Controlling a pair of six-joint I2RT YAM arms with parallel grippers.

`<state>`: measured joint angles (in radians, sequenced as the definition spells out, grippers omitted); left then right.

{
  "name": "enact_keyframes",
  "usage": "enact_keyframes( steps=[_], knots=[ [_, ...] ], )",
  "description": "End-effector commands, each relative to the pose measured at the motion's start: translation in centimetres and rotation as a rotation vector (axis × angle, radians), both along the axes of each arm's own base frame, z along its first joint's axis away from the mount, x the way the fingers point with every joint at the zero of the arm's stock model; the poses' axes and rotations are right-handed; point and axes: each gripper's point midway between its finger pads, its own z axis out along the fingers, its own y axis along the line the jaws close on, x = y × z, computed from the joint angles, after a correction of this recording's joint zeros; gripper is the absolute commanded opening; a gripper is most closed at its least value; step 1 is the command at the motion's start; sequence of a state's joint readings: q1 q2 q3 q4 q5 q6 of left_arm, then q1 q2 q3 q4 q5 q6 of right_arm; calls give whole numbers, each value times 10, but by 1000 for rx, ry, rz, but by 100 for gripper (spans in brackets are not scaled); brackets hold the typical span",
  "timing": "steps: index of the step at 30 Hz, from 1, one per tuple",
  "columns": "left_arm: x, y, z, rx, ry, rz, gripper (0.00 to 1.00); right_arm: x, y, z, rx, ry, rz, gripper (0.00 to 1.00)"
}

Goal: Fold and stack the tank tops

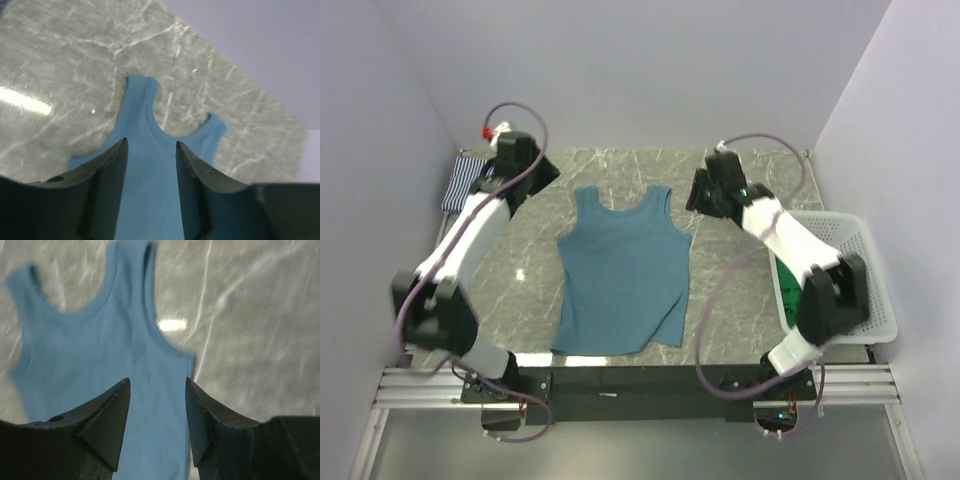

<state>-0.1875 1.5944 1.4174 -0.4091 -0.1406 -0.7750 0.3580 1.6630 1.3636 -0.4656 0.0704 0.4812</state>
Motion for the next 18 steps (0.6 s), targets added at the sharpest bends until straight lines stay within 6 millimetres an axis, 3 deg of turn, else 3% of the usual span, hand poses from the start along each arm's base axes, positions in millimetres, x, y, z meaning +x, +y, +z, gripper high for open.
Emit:
enact_keyframes(
  steps=[1, 2, 3, 4, 6, 7, 9, 11, 12, 13, 14, 15, 17, 18],
  knots=[
    [-58, 7, -17, -98, 13, 78, 47, -71, 11, -1, 70, -4, -4, 54],
    [-72, 10, -28, -105, 35, 104, 45, -83, 14, -6, 88, -9, 9, 53],
    [-82, 11, -35, -132, 40, 132, 43, -108, 10, -21, 81, 10, 9, 53],
    [-100, 13, -51, -137, 50, 129, 43, -114, 11, -25, 108, 3, -5, 53],
    [-107, 16, -58, -148, 38, 149, 38, -124, 7, -38, 112, 9, -3, 53],
    [-111, 11, -71, -157, 61, 124, 37, -124, 7, -40, 105, 14, 2, 53],
    [-106, 5, -82, -161, 72, 90, 27, -115, 15, -44, 101, 28, 27, 53],
    [-99, -6, -109, -154, 156, 42, 21, -105, 21, -60, 73, 71, 24, 53],
    [-92, -11, -111, -152, 170, 23, 15, -93, 25, -55, 68, 64, 22, 52],
    [-90, -14, -134, -132, 234, 17, 13, -89, 24, -60, 50, 79, 9, 52],
    [-87, -15, -140, -108, 246, 6, 12, -85, 24, -79, 20, 124, 1, 52],
    [-79, -16, -140, -102, 240, 6, 11, -74, 27, -76, 15, 119, -10, 52],
    [-73, -13, -160, -60, 291, 14, 11, -67, 19, -99, -63, 181, -54, 50],
    [-67, -13, -159, -48, 296, 15, 10, -57, 20, -97, -66, 179, -68, 50]
  ],
)
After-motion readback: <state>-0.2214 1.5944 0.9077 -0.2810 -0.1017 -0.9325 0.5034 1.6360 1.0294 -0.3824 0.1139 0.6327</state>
